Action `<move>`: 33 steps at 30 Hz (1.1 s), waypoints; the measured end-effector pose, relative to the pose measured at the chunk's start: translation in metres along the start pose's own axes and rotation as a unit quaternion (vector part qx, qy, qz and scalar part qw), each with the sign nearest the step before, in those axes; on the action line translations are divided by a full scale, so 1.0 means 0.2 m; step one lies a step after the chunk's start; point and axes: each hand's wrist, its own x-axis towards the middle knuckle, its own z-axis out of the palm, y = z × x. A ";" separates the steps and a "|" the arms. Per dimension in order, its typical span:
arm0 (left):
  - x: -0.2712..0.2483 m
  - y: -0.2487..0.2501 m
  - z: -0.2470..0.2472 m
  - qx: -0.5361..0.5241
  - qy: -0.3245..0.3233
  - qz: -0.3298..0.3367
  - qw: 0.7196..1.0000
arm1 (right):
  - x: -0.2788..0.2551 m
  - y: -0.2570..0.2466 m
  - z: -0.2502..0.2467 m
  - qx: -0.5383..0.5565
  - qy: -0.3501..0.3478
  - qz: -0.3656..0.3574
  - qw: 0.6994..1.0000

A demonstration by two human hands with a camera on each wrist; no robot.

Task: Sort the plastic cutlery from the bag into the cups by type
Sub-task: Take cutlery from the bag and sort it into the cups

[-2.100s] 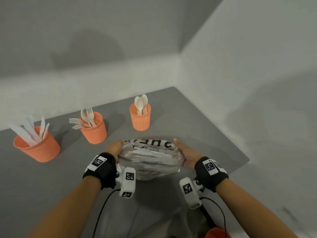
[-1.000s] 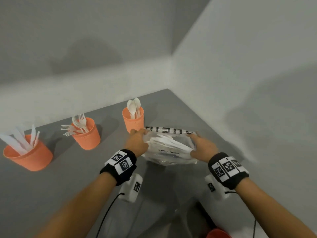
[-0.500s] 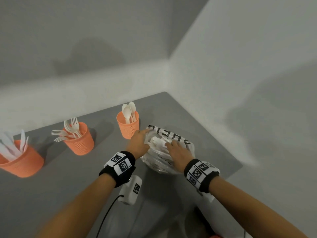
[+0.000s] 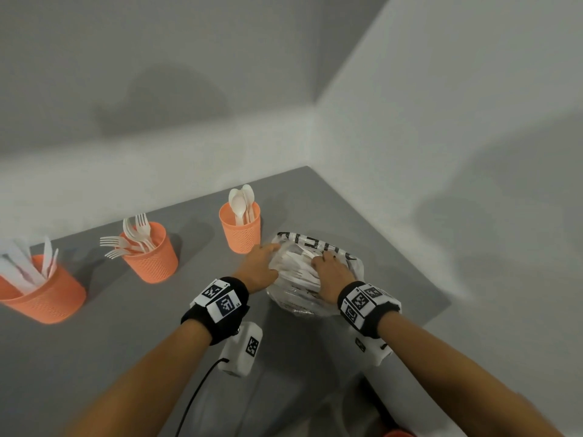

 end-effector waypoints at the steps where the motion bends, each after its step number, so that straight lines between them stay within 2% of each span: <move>1: -0.01 0.00 -0.01 0.002 -0.004 0.004 1.000 | 0.00 0.00 0.00 -0.007 -0.003 0.001 1.000; 9: -0.03 -0.03 -0.03 -0.034 -0.028 0.002 0.999 | -0.03 0.00 0.02 0.045 -0.021 0.019 0.999; 14: -0.02 -0.03 -0.04 -0.055 -0.031 0.013 0.998 | -0.02 0.00 -0.02 0.033 -0.039 0.029 0.998; 20: -0.01 -0.05 -0.04 -0.084 -0.042 0.015 0.995 | 0.00 0.03 -0.08 0.101 -0.059 0.060 0.991; 24: -0.01 -0.04 -0.04 -0.092 -0.041 0.010 0.995 | 0.00 0.04 -0.08 0.120 -0.053 0.055 0.990; 29: 0.00 -0.03 -0.02 -0.088 -0.036 0.004 0.995 | -0.03 0.02 -0.02 0.079 -0.011 0.045 0.996; 33: -0.01 -0.03 -0.02 -0.085 -0.038 0.002 0.996 | -0.04 0.01 -0.01 0.087 -0.021 0.058 0.994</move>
